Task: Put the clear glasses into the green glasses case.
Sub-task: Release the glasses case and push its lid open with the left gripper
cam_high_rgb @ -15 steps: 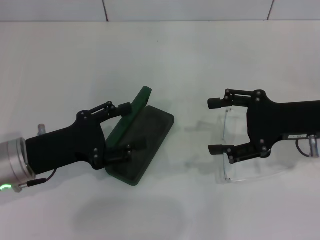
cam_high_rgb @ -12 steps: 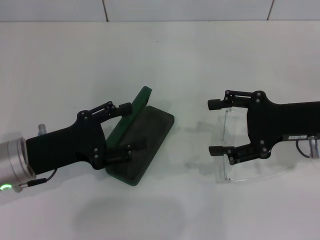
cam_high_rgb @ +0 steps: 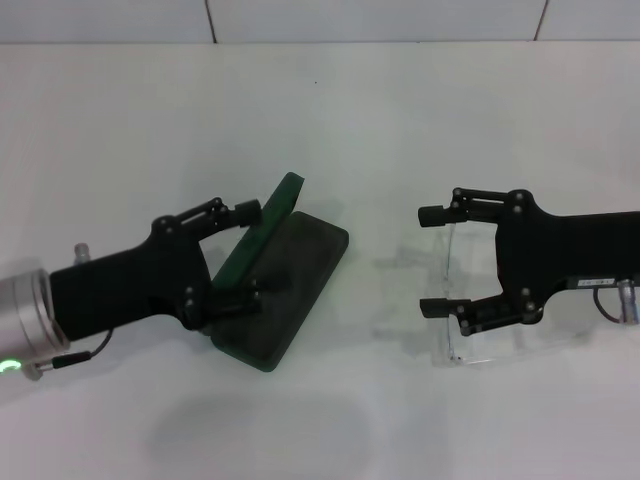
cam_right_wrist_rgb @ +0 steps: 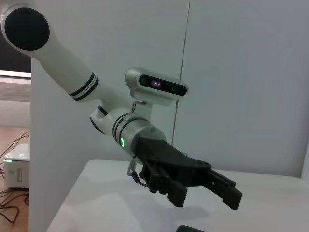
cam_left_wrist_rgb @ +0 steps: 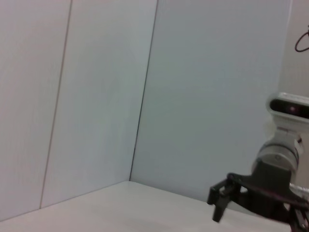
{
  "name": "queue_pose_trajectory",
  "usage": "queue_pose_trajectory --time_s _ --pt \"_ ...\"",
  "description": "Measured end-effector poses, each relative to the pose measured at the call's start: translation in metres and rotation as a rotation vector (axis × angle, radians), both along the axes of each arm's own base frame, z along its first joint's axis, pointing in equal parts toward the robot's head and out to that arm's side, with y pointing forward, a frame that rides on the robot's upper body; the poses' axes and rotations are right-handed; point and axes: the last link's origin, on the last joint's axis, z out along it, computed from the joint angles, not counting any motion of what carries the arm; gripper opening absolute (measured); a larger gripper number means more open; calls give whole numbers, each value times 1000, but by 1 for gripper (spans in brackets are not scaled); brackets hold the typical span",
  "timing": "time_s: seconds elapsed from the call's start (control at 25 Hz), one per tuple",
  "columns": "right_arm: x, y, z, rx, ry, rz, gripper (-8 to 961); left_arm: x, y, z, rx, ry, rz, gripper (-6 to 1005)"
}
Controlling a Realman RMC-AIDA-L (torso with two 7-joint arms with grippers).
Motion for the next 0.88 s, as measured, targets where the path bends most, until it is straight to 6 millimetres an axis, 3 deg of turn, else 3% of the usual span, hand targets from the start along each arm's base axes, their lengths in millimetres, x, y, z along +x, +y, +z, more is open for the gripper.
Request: queue_pose_trajectory --time_s 0.24,0.32,0.52,0.88 --pt "0 1 1 6 -2 2 874 17 25 33 -127 19 97 846" --pt "0 1 1 7 -3 4 874 19 32 36 -164 80 157 844" --pt "0 1 1 13 -10 13 874 16 48 25 -171 239 329 837" --pt "4 0 -2 16 -33 22 875 11 55 19 -162 299 377 825"
